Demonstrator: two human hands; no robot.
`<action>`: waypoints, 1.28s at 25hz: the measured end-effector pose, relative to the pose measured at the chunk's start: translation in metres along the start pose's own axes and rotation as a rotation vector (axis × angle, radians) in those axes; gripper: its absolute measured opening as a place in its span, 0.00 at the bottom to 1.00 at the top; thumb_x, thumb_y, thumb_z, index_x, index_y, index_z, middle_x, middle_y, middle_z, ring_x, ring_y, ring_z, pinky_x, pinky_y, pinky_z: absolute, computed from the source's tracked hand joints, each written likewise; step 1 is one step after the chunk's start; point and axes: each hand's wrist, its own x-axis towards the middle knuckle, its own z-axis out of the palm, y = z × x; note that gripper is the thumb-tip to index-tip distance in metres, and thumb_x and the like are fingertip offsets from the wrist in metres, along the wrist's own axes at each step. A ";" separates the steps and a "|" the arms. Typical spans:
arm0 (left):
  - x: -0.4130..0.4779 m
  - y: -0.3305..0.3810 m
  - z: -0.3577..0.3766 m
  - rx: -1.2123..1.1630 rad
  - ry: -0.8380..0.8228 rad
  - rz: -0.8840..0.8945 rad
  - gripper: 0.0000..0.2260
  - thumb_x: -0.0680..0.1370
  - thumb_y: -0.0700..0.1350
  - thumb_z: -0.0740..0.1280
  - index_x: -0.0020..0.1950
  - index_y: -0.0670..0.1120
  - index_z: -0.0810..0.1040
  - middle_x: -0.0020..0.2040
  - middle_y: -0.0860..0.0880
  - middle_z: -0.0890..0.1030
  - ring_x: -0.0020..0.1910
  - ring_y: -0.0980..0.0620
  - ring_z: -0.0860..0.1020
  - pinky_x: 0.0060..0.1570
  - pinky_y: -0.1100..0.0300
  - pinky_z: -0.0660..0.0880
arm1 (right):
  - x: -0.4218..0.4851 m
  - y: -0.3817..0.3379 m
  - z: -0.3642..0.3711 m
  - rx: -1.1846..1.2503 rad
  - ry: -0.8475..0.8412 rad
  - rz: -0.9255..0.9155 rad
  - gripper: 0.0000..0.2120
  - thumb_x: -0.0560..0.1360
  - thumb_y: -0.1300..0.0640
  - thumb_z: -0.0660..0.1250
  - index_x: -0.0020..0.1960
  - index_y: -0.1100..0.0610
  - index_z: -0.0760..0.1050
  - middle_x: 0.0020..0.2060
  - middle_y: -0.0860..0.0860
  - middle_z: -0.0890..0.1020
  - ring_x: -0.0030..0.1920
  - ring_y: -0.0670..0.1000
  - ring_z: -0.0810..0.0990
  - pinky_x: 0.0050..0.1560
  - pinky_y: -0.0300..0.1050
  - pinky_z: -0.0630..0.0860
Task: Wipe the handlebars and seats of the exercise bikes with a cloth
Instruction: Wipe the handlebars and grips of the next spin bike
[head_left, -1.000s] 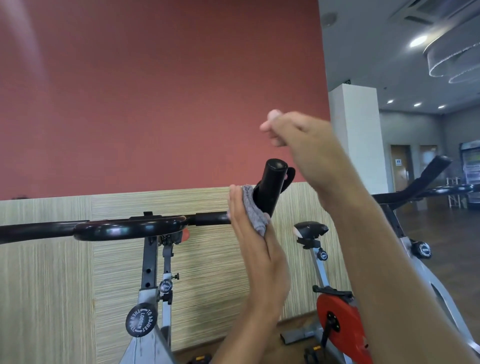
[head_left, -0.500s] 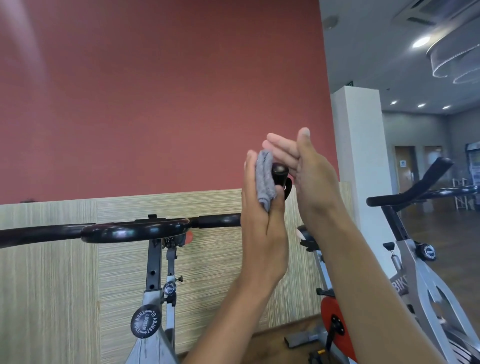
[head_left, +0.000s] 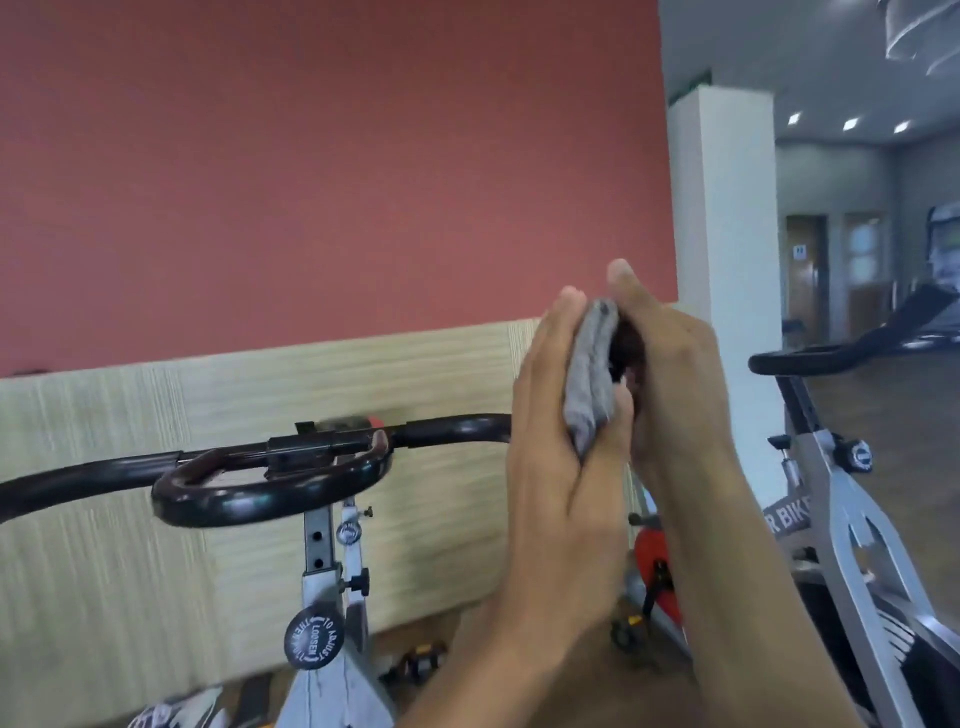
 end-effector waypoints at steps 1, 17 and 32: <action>-0.005 0.002 0.000 -0.020 0.008 -0.047 0.25 0.82 0.40 0.60 0.79 0.47 0.61 0.78 0.53 0.65 0.77 0.54 0.62 0.76 0.52 0.61 | 0.006 -0.001 0.000 -0.045 -0.038 0.053 0.27 0.79 0.47 0.68 0.32 0.66 0.65 0.27 0.56 0.63 0.29 0.58 0.61 0.33 0.50 0.66; 0.115 0.114 -0.011 -0.149 0.821 -1.346 0.09 0.81 0.39 0.64 0.58 0.43 0.81 0.51 0.47 0.86 0.55 0.47 0.83 0.53 0.54 0.78 | 0.039 -0.085 0.016 -0.400 0.171 0.866 0.07 0.78 0.61 0.69 0.51 0.55 0.85 0.59 0.47 0.82 0.61 0.40 0.79 0.67 0.42 0.73; 0.210 0.071 0.013 -0.549 0.846 -1.639 0.10 0.78 0.34 0.66 0.59 0.37 0.76 0.50 0.38 0.82 0.49 0.42 0.81 0.53 0.45 0.78 | 0.064 -0.126 0.023 -0.033 0.379 0.950 0.38 0.66 0.27 0.69 0.65 0.54 0.77 0.59 0.49 0.84 0.63 0.47 0.81 0.64 0.44 0.75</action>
